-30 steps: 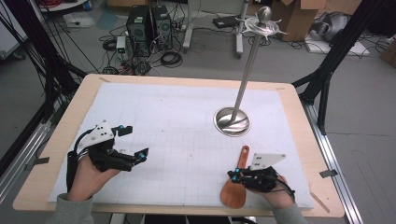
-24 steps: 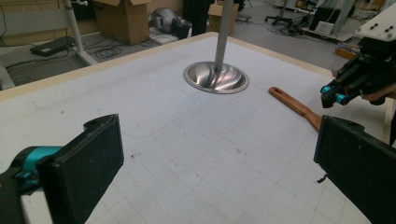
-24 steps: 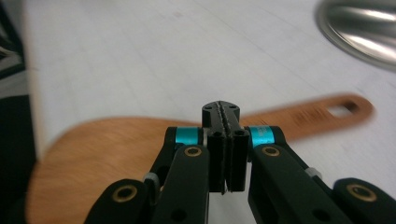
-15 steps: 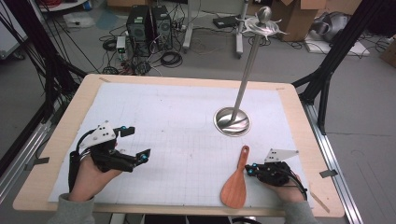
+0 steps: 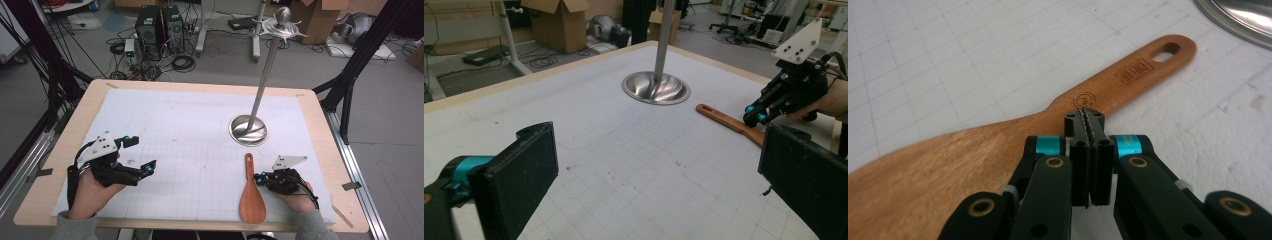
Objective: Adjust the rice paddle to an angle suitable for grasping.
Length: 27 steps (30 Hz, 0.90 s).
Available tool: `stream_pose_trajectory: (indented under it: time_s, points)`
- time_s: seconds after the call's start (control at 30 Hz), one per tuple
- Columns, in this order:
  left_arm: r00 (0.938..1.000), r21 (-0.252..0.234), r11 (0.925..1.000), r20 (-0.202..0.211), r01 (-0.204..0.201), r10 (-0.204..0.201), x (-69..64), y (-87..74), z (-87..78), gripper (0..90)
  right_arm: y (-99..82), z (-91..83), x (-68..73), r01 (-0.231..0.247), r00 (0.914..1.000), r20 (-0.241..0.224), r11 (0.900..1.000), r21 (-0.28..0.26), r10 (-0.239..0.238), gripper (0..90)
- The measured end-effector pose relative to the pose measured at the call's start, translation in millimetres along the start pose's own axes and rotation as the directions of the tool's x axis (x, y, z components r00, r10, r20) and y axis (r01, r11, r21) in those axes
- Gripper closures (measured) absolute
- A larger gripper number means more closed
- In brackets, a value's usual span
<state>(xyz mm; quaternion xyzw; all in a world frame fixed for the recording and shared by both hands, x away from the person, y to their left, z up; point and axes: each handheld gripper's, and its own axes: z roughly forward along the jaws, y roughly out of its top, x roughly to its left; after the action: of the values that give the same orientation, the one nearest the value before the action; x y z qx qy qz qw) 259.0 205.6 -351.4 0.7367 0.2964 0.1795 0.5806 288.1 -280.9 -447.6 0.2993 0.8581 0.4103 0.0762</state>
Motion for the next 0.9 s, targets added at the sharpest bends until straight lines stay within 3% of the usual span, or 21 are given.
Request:
stream_pose_trajectory:
  time_s: [0.67, 0.83, 0.9]
  points:
    - [0.9996, 0.005, 1.0, -0.026, 0.008, -0.008, 2.1, -3.5, -10.8, 3.0, 30.9, 35.3, 16.4, 0.081, 0.9959, -0.043, 0.9964, 0.025, -0.08, 89.7]
    - [0.9996, 0.002, 1.0, -0.027, 0.007, -0.007, 2.2, -3.6, -9.9, 3.0, 33.7, 35.7, 20.9, 0.113, 0.9927, -0.046, 0.9932, 0.027, -0.112, 89.7]
    - [0.9997, 0.005, 1.0, -0.025, 0.005, -0.005, 2.7, -3.7, -9.4, 3.0, 34.8, 29.3, 23.4, 0.119, 0.9918, -0.046, 0.9929, -0.006, -0.119, 89.7]
